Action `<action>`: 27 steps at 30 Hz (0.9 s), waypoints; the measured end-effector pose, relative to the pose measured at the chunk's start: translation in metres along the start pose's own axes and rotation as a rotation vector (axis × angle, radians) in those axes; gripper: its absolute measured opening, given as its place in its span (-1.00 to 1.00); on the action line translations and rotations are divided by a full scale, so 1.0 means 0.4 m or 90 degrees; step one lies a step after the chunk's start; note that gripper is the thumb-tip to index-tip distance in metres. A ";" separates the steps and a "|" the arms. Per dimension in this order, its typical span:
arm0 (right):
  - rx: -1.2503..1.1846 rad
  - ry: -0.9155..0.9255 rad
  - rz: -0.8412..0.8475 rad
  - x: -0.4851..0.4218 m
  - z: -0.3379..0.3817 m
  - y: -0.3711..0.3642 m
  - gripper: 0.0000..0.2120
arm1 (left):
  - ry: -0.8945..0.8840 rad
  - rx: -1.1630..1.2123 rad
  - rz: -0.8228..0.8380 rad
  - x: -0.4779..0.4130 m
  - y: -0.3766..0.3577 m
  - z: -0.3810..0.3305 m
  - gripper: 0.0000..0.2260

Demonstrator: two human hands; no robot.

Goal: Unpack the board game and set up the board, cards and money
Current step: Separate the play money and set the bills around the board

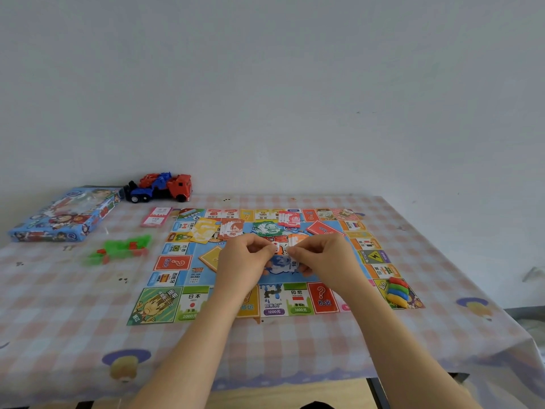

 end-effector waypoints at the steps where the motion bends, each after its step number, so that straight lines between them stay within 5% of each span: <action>1: -0.001 0.007 0.007 0.000 0.003 0.000 -0.90 | -0.001 -0.002 -0.002 -0.001 0.001 0.000 -0.96; 11: -0.034 -0.019 0.016 -0.007 0.008 0.012 -0.94 | -0.029 0.015 -0.075 -0.012 0.034 -0.008 -0.86; 27: 0.026 -0.045 0.039 0.001 0.010 -0.003 -0.90 | -0.044 -0.098 -0.046 0.002 0.012 -0.008 -0.91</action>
Point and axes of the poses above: each hand's wrist, its own x-axis away from the middle knuckle, its own y-axis out of the back of the hand, z = x × y, the point moved 4 cm from there along -x, towards the middle knuckle, and after that the axes turned 7 degrees about x, right-handed, at the moved point
